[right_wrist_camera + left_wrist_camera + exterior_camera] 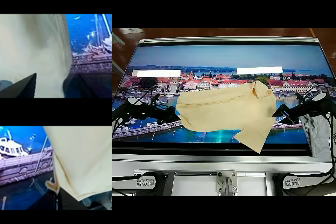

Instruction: Fold the shirts.

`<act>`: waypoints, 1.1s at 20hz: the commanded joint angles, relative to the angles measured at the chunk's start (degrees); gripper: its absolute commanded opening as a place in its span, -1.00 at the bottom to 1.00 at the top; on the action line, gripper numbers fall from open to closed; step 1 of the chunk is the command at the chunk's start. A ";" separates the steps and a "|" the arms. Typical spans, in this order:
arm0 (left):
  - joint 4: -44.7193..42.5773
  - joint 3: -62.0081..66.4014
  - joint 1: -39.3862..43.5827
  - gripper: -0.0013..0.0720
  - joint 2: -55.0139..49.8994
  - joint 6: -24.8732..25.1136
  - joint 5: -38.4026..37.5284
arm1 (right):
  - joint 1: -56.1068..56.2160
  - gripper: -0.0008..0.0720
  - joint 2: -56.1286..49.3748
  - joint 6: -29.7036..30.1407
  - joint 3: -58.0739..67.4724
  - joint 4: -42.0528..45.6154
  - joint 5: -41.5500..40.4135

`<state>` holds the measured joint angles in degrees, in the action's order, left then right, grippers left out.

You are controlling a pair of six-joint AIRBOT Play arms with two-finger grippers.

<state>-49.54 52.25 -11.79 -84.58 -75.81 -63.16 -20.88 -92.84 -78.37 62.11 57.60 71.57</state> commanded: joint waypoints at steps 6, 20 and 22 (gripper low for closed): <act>-1.92 0.57 0.02 -0.87 6.67 0.35 0.09 | 0.04 -0.78 -4.52 7.08 -0.94 -13.70 1.46; -13.64 55.58 -0.02 -0.87 48.83 -1.77 12.52 | 0.00 -0.79 50.84 14.38 40.39 -7.45 -24.28; -15.47 55.98 -0.02 -0.88 53.75 -6.69 11.23 | 0.00 -0.79 57.22 8.31 40.39 1.07 -21.27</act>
<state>-62.46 103.74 -11.77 -37.85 -77.62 -52.51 -20.93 -45.71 -63.68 100.38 47.42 52.86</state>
